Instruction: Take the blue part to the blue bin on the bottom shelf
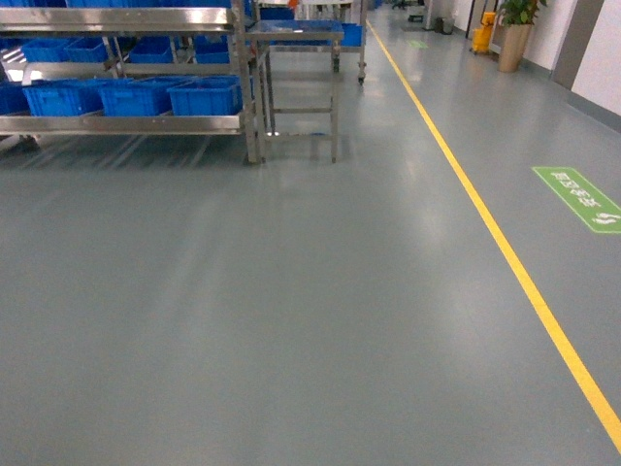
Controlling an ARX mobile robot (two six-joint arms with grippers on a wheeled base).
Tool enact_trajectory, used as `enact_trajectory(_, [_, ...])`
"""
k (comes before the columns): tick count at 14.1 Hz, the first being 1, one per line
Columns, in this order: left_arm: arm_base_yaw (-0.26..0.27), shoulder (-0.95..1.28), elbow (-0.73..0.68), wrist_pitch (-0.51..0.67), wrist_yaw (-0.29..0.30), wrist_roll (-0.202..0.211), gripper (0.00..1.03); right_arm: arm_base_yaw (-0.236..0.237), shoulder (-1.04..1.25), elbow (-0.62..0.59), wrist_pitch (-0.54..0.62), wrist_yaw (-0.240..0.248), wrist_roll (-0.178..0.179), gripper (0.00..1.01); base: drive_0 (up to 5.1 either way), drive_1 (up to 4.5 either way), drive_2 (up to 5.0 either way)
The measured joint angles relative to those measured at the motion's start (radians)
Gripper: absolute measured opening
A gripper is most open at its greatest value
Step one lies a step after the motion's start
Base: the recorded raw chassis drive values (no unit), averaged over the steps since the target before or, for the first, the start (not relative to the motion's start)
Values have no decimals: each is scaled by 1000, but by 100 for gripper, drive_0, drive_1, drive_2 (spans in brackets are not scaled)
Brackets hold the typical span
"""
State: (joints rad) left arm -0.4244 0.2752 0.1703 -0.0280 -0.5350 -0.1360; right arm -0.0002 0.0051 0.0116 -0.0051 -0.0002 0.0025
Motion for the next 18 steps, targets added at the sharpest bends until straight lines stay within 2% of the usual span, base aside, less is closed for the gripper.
enact_trajectory(18, [0, 2, -1, 0, -1, 0, 43, 0, 0, 0, 1, 0, 0, 98, -1, 407, -408])
